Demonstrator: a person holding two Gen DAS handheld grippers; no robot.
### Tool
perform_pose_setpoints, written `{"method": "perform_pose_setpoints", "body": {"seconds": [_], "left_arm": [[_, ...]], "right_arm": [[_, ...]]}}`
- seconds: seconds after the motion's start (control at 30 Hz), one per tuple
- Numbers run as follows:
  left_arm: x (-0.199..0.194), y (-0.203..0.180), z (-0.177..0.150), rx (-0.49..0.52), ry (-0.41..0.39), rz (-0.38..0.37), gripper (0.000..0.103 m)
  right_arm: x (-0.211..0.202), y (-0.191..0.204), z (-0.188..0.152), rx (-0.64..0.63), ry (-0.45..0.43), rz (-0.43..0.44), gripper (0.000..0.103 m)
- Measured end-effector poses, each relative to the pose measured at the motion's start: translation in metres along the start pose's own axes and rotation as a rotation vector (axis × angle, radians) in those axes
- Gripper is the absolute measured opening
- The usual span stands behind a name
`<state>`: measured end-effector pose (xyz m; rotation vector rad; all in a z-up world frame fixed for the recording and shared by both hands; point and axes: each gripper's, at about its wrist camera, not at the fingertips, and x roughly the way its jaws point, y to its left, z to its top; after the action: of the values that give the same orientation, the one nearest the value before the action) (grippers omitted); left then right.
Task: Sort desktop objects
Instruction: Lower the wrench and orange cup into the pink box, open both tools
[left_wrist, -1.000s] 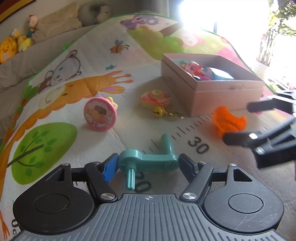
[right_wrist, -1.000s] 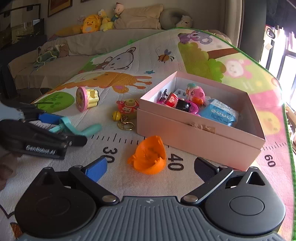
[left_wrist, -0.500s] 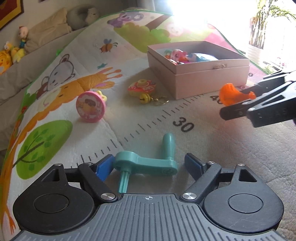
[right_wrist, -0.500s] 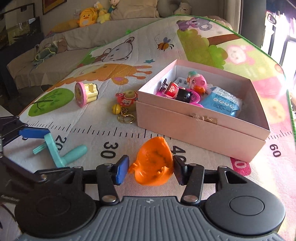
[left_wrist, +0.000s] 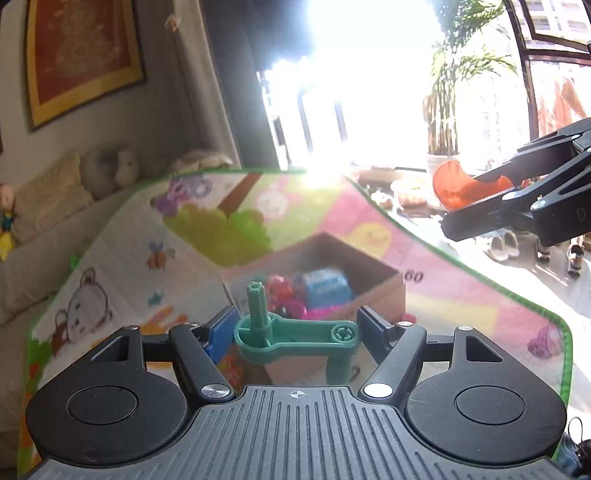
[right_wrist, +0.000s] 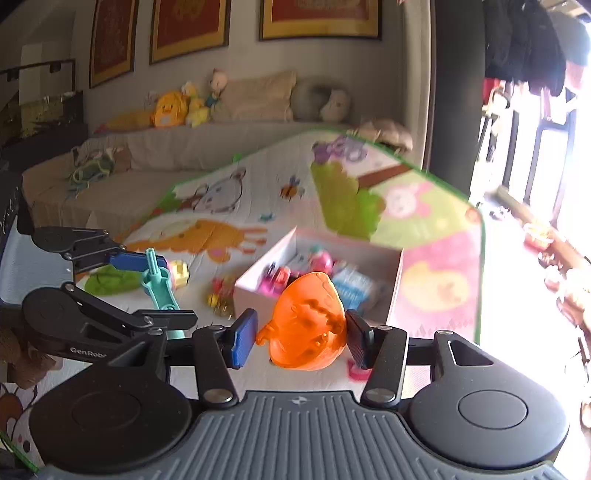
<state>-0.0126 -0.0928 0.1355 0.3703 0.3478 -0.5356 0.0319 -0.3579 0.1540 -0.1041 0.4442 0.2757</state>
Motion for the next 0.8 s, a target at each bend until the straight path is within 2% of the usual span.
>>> {"method": "perform_pose_setpoints", "body": {"seconds": [0.1, 0.17, 0.27, 0.33, 0.4, 0.5, 0.8], "left_arm": [[0.016, -0.003, 0.033, 0.013, -0.062, -0.004, 0.076], [0.036, -0.003, 0.047, 0.014, -0.077, 0.003, 0.076], [0.074, -0.001, 0.057, -0.013, -0.068, 0.014, 0.076], [0.103, 0.003, 0.056, -0.064, -0.045, -0.009, 0.076], [0.128, 0.013, 0.047, -0.131, -0.018, -0.049, 0.079], [0.136, 0.031, 0.020, -0.218, 0.008, -0.047, 0.092], [0.095, 0.051, -0.053, -0.229, 0.103, -0.028, 0.097]], "right_arm": [[-0.009, -0.018, 0.032, 0.004, -0.076, -0.033, 0.051], [-0.003, -0.032, 0.050, 0.017, -0.100, -0.060, 0.051], [0.016, -0.051, 0.065, 0.046, -0.105, -0.090, 0.051], [0.035, -0.063, 0.070, 0.068, -0.090, -0.094, 0.051], [0.061, -0.074, 0.071, 0.092, -0.063, -0.094, 0.051], [0.094, -0.084, 0.066, 0.127, -0.023, -0.088, 0.051], [0.182, -0.094, 0.042, 0.213, 0.110, -0.005, 0.051]]}}
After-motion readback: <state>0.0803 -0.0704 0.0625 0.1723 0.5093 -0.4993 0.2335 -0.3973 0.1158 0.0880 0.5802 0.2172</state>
